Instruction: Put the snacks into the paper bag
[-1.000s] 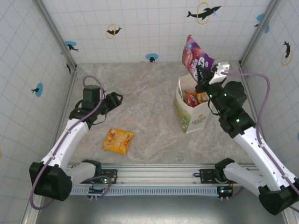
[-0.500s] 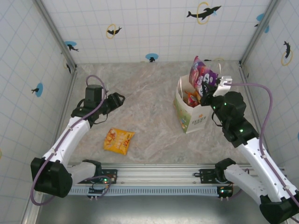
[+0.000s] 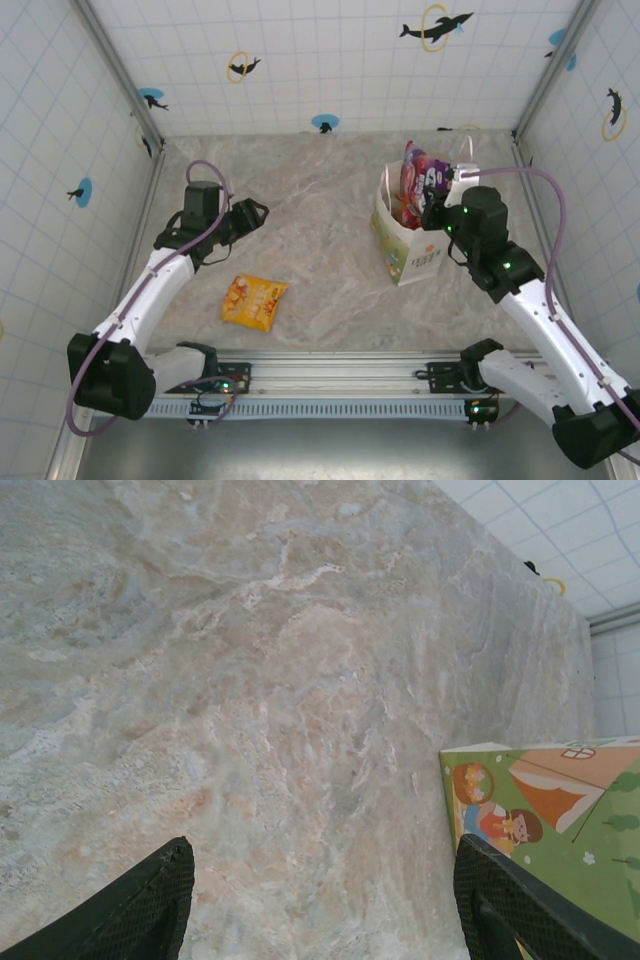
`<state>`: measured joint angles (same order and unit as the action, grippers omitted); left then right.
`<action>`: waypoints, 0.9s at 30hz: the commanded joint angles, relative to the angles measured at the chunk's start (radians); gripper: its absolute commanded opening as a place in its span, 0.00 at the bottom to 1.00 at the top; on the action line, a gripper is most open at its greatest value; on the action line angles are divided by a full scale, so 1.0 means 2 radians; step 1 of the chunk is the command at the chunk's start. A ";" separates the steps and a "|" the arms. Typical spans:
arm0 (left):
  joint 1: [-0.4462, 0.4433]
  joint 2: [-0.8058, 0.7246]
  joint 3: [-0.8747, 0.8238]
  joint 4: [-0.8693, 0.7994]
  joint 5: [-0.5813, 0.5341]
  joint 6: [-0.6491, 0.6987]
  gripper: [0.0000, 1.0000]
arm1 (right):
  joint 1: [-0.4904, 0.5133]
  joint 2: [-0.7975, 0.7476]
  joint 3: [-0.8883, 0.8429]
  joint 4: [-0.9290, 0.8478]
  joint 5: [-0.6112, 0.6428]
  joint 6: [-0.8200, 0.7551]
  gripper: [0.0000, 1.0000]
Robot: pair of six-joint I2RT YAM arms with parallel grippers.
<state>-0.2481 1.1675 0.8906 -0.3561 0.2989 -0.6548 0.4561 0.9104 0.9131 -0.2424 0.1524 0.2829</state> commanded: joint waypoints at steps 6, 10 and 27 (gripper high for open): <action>-0.007 0.015 0.008 0.014 0.008 0.005 0.69 | -0.005 0.041 0.064 -0.005 0.006 -0.003 0.01; -0.010 0.019 0.007 0.017 0.008 0.006 0.69 | -0.009 0.053 0.070 -0.008 0.013 0.003 0.01; -0.011 0.022 0.012 0.018 0.005 0.009 0.69 | -0.012 0.085 0.079 -0.008 -0.010 0.031 0.02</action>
<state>-0.2623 1.2118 0.8909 -0.3271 0.3031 -0.6548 0.4366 1.0771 1.0092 -0.2901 0.1493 0.3264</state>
